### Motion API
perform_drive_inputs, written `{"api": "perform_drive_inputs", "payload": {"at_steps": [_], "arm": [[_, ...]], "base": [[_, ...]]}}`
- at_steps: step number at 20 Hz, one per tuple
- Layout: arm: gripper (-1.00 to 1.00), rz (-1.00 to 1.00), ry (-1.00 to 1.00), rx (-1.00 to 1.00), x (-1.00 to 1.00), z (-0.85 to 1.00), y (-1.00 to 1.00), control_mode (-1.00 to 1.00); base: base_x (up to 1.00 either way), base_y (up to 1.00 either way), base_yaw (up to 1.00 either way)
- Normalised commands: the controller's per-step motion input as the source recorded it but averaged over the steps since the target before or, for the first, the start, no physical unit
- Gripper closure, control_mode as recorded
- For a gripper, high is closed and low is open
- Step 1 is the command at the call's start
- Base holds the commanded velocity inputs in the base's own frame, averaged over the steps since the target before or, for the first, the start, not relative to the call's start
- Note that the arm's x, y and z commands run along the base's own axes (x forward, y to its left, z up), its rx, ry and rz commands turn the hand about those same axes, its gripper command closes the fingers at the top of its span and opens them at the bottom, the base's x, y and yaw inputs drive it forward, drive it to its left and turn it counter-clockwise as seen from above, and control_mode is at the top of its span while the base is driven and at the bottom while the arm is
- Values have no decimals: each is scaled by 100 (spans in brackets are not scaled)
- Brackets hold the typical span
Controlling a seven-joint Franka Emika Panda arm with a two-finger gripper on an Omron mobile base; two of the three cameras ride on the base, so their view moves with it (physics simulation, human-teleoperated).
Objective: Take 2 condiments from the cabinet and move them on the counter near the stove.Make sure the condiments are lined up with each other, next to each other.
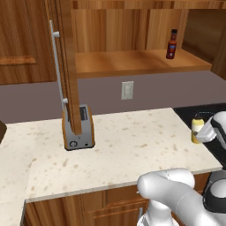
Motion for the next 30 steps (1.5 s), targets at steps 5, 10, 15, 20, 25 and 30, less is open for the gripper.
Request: {"api": "perform_drive_inputs", "payload": {"at_steps": [5,10,15,20,25,30], "arm": [[100,0,0,2,1,-23,-2,-100],[100,0,0,0,0,-14,0,-100],[100,0,0,0,3,-19,0,-100],[100,0,0,0,8,-15,0,-100],[100,0,0,1,20,-11,0,-100],[100,0,0,1,15,-5,0,-100]], "base": [[0,0,0],[0,0,0],[0,0,0],[0,0,0],[0,0,0],[0,0,0]]}}
